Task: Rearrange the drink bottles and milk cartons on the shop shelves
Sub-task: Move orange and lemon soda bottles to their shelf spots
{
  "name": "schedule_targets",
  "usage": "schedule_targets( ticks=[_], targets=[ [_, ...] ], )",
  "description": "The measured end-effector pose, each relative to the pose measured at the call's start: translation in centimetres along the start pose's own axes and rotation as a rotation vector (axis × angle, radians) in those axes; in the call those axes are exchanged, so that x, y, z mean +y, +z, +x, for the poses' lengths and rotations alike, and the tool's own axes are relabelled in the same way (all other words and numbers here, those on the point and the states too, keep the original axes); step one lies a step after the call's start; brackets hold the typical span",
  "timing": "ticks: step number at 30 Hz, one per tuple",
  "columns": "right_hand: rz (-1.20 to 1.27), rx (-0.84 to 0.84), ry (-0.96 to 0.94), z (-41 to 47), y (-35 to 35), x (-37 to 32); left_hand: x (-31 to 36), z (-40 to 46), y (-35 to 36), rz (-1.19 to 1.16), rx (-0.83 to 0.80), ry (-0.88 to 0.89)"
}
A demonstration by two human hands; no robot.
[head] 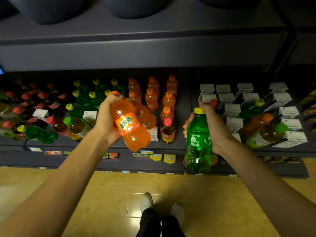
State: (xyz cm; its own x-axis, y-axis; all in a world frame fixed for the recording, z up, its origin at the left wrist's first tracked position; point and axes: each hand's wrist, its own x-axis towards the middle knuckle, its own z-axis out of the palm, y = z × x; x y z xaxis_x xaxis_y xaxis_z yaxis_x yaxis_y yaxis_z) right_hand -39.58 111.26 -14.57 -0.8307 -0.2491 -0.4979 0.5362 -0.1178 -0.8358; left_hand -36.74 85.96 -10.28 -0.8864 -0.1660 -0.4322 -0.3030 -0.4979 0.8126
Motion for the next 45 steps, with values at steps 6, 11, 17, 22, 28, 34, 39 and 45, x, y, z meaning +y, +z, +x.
schedule_targets(
  ticks=[6,11,17,22,28,34,39,45],
  targets=[
    [0.055,0.032,-0.011,-0.4,0.1,0.1,-1.0,4.4,0.5,0.067,-0.022,-0.097],
    [0.103,0.066,-0.017,-0.5,-0.2,0.0,-1.4,8.4,0.7,0.082,0.077,-0.139],
    [0.191,0.130,-0.015,-0.8,-0.2,0.3,-3.0,11.9,0.6,0.192,0.124,-0.156],
    [0.239,0.154,0.000,-0.3,0.0,0.8,-4.8,13.7,0.5,0.234,0.125,-0.212],
    [0.210,0.106,-0.035,0.2,1.0,1.2,-6.2,15.1,0.1,0.211,0.163,-0.231],
    [0.247,0.056,-0.031,0.3,2.4,1.3,-6.7,16.6,-0.2,0.204,0.140,-0.238],
    [0.296,0.084,-0.025,0.1,2.8,1.6,-6.7,16.9,-0.7,0.212,0.132,-0.267],
    [0.221,0.104,-0.044,-0.1,2.9,2.1,-5.5,16.7,-0.7,0.315,0.130,-0.238]
  ],
)
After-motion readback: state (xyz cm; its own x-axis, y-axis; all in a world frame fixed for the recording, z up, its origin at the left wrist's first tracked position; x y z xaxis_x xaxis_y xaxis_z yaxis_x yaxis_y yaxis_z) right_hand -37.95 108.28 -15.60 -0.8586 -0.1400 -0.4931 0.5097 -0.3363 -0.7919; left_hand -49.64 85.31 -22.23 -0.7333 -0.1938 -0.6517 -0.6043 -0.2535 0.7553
